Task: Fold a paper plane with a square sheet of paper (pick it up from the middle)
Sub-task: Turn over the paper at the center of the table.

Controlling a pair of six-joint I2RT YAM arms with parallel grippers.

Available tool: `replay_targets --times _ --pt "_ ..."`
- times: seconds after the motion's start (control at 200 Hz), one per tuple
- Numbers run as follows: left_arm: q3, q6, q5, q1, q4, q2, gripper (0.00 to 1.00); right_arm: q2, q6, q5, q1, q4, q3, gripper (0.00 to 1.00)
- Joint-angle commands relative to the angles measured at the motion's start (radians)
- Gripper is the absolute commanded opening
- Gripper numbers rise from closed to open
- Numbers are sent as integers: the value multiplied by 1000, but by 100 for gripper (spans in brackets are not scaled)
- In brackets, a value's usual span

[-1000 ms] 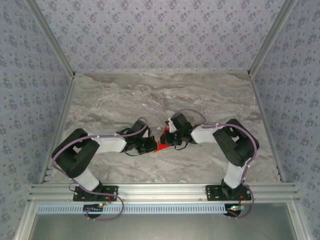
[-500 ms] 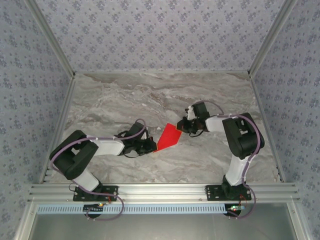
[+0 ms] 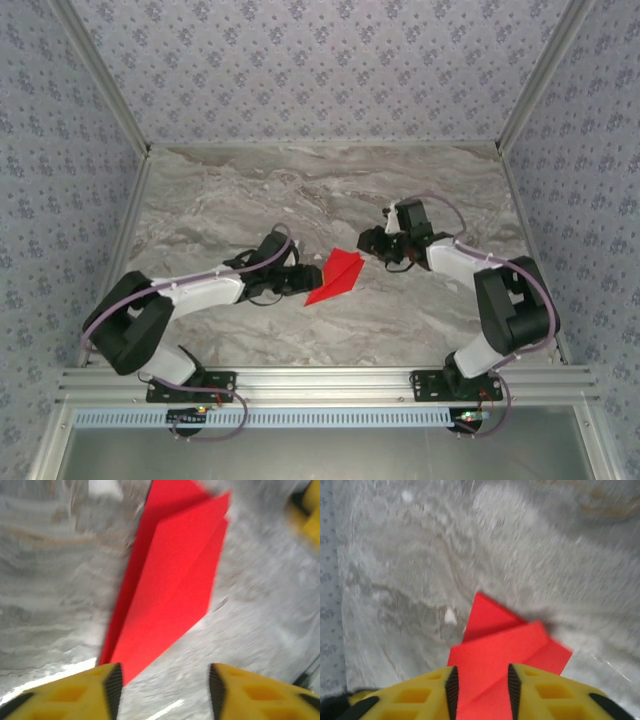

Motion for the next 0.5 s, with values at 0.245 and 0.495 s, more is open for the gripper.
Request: replay_targets --times 0.245,0.495 --pt "93 89 -233 28 -173 -93 95 -1 322 166 169 109 -96 50" --pt "78 77 -235 58 -194 -95 99 89 378 244 194 54 -19 46"
